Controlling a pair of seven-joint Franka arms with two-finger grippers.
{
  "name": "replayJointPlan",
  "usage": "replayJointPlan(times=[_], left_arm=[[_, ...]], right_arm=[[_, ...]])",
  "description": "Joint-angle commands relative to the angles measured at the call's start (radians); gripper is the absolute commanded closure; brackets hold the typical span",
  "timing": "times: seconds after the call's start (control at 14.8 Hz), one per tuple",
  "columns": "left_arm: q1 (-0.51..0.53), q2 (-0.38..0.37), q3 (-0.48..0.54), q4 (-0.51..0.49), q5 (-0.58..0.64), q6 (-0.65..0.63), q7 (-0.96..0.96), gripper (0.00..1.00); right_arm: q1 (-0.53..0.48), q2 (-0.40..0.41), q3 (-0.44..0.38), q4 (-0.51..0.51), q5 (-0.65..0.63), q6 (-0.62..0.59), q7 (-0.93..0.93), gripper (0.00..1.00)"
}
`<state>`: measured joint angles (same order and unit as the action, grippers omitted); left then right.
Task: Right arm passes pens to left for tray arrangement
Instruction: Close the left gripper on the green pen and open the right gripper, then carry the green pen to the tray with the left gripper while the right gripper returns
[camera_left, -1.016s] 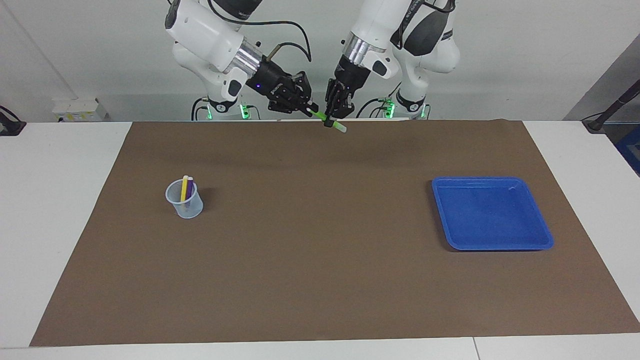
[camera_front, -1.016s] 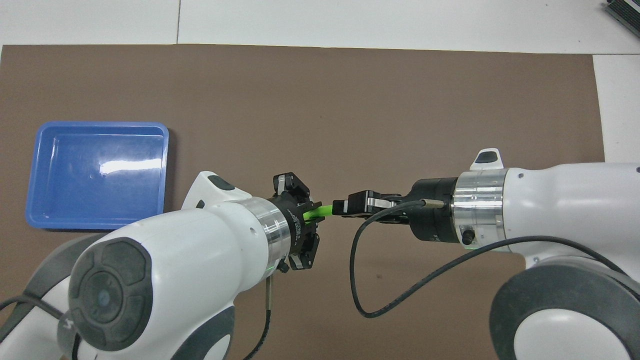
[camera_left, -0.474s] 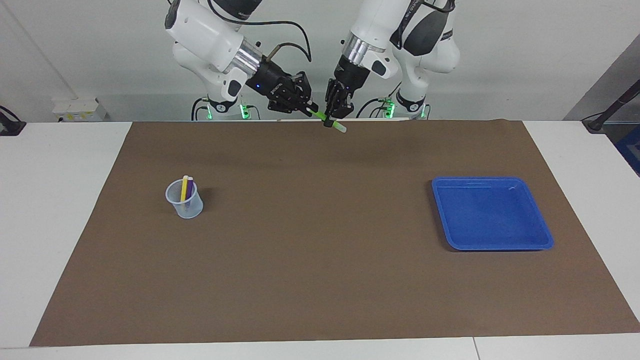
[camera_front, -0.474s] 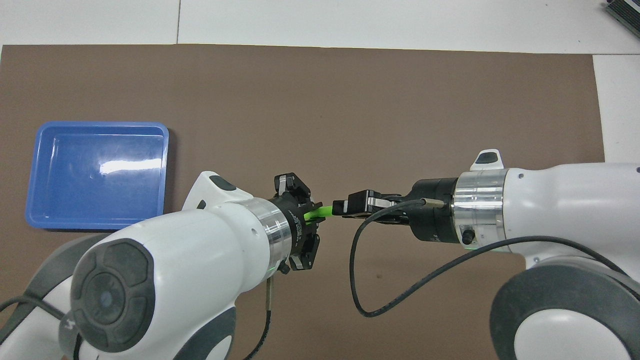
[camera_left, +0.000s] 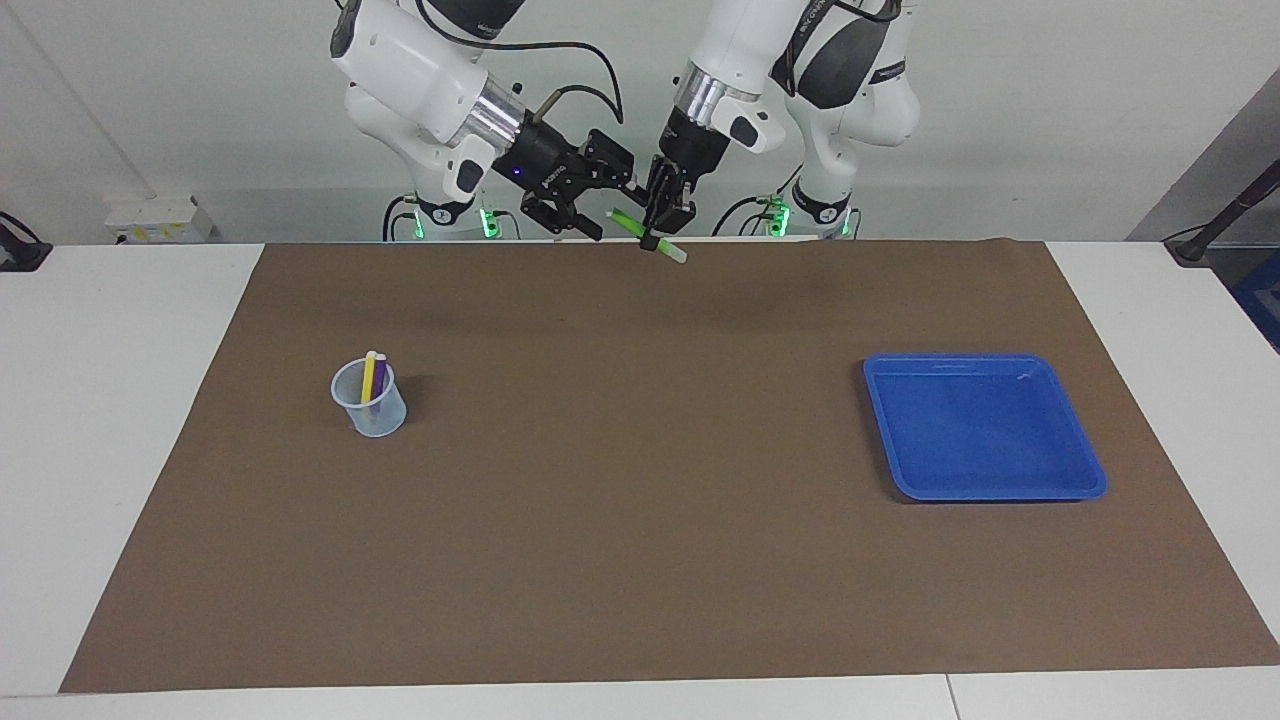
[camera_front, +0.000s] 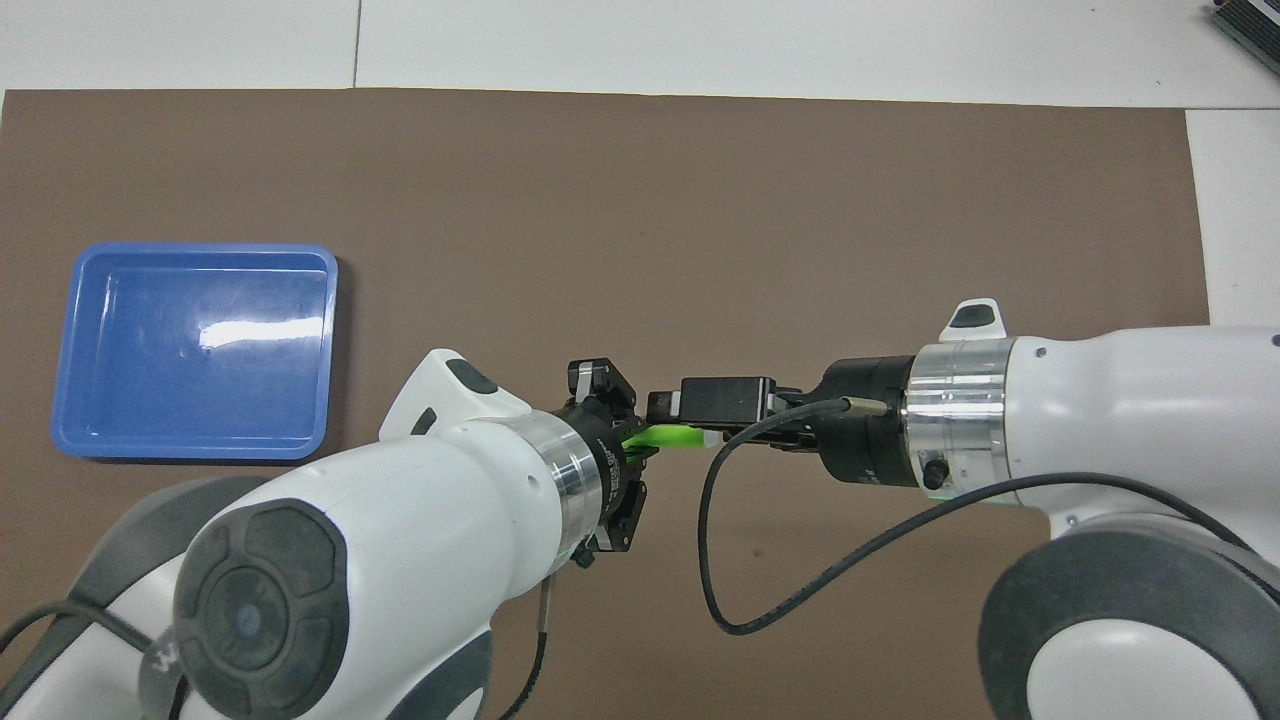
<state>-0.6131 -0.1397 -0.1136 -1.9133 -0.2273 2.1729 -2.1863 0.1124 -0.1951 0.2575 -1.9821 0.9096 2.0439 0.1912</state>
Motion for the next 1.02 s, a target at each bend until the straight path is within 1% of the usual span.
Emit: replayJointPlan(times=[0.0, 0.14, 0.34, 0.54, 0.75, 0.95], left_arm=[[0.022, -0.023, 0.017, -0.042, 0.010, -0.024, 0.146, 1.00], [0.087, -0.041, 0.015, -0.073, 0.010, -0.065, 0.309, 1.00], [0.197, -0.050, 0.017, -0.081, 0.008, -0.160, 0.596, 1.00], [0.336, -0.063, 0.018, -0.089, 0.008, -0.251, 0.904, 1.00], [0.475, -0.064, 0.020, -0.098, 0.008, -0.284, 1.194, 1.00], [0.625, -0.054, 0.022, -0.108, 0.010, -0.297, 1.547, 1.00]], right_arm=[[0.001, -0.003, 0.002, -0.001, 0.014, 0.007, 0.007, 0.00], [0.000, -0.003, 0.000, -0.003, -0.023, 0.004, 0.004, 0.00], [-0.013, 0.000, 0.000, -0.003, -0.211, -0.008, 0.004, 0.00], [-0.034, 0.002, -0.003, -0.004, -0.377, -0.028, 0.004, 0.00], [-0.054, 0.002, -0.003, -0.006, -0.546, -0.051, 0.002, 0.00], [-0.091, -0.007, -0.003, -0.020, -0.649, -0.079, -0.028, 0.00]])
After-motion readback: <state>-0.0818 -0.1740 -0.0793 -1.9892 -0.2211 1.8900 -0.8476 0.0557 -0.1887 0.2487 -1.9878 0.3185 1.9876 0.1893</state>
